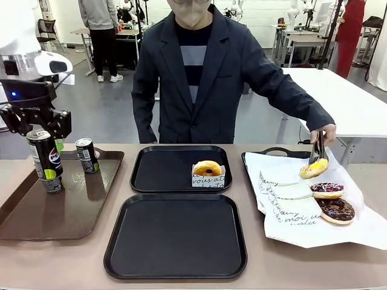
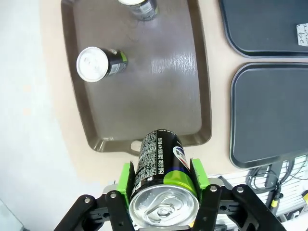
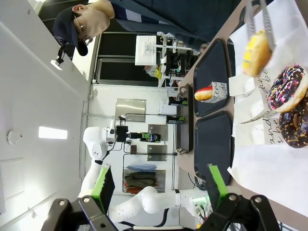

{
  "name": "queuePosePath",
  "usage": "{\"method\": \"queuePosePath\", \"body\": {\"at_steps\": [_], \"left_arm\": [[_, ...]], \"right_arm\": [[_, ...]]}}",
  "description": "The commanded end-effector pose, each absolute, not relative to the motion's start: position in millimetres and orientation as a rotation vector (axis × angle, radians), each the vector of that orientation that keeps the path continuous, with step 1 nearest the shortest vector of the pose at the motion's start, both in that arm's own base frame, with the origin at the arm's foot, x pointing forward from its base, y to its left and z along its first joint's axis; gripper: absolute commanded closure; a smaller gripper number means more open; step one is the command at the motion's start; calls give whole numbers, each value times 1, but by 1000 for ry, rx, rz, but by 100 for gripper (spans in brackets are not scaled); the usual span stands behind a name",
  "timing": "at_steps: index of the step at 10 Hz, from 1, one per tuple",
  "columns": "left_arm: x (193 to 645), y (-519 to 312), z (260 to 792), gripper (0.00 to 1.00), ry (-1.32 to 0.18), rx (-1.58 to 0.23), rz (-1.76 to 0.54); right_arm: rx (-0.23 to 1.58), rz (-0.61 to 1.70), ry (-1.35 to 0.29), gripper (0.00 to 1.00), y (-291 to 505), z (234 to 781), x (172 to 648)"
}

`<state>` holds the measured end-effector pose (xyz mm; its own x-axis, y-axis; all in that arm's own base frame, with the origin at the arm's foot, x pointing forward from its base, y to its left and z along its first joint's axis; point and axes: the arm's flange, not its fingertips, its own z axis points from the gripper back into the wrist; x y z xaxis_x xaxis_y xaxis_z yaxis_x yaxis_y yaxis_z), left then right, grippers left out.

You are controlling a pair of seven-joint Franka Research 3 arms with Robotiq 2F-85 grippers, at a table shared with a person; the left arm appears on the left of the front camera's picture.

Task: Set up donuts and drinks on trays.
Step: Pick up one Pepsi coke and place it on the Flat Tray.

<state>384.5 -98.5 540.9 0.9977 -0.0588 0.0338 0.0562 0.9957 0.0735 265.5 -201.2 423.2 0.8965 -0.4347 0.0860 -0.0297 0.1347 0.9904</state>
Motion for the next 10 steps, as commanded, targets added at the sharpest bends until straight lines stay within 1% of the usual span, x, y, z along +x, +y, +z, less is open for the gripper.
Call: {"method": "queuePosePath", "body": {"at_steps": [1, 2, 3, 5, 6, 8, 10], "left_arm": [[387, -104, 536, 95, -48, 72, -76], [387, -104, 536, 95, -48, 72, -76], [384, -97, 541, 42, -32, 71, -56], [418, -151, 535, 42, -154, 71, -84], [440, -180, 529, 42, -174, 63, -109], [477, -229, 502, 42, -186, 103, -128], [507, -260, 480, 42, -213, 71, -136]], "right_arm": [[1432, -291, -423, 0, -202, 424, 268], [1432, -291, -423, 0, -202, 424, 268], [1432, -291, -423, 0, -202, 424, 268], [1432, -291, -423, 0, -202, 424, 268], [1432, -291, -423, 0, -202, 424, 268], [1432, -291, -423, 0, -202, 424, 268], [1432, -291, -423, 0, -202, 424, 268]]}}
